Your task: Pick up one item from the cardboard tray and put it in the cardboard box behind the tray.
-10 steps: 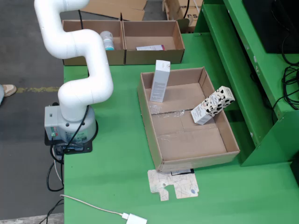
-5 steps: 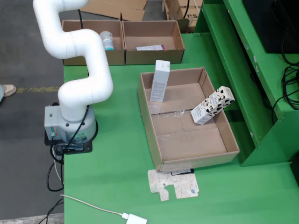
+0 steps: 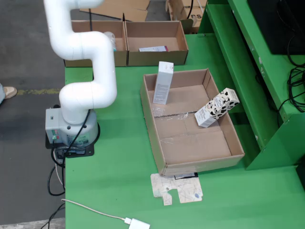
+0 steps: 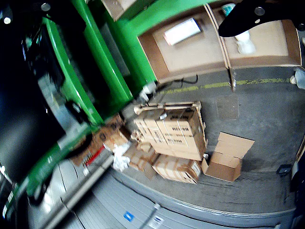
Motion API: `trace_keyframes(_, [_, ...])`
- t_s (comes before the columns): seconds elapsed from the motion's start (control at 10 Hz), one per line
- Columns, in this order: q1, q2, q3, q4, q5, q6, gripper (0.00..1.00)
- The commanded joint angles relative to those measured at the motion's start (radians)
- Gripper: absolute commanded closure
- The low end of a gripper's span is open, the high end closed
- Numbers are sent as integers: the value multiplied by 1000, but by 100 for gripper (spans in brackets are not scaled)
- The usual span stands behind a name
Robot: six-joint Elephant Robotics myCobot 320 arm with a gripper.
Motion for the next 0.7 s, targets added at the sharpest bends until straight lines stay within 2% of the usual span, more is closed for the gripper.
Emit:
trace_keyframes(0.0, [-207,235,24,-633,165,121,0])
trace_keyframes(0.1, [-244,375,24,-902,217,230,0])
trace_keyframes(0.2, [-244,375,24,-902,217,230,0])
trace_keyframes(0.3, [-163,510,24,-1174,251,425,0])
trace_keyframes(0.4, [-81,713,-245,-1167,264,554,0])
trace_keyframes(0.5, [59,767,-176,-1382,306,751,0])
trace_keyframes(0.6, [59,767,-176,-1382,306,751,0])
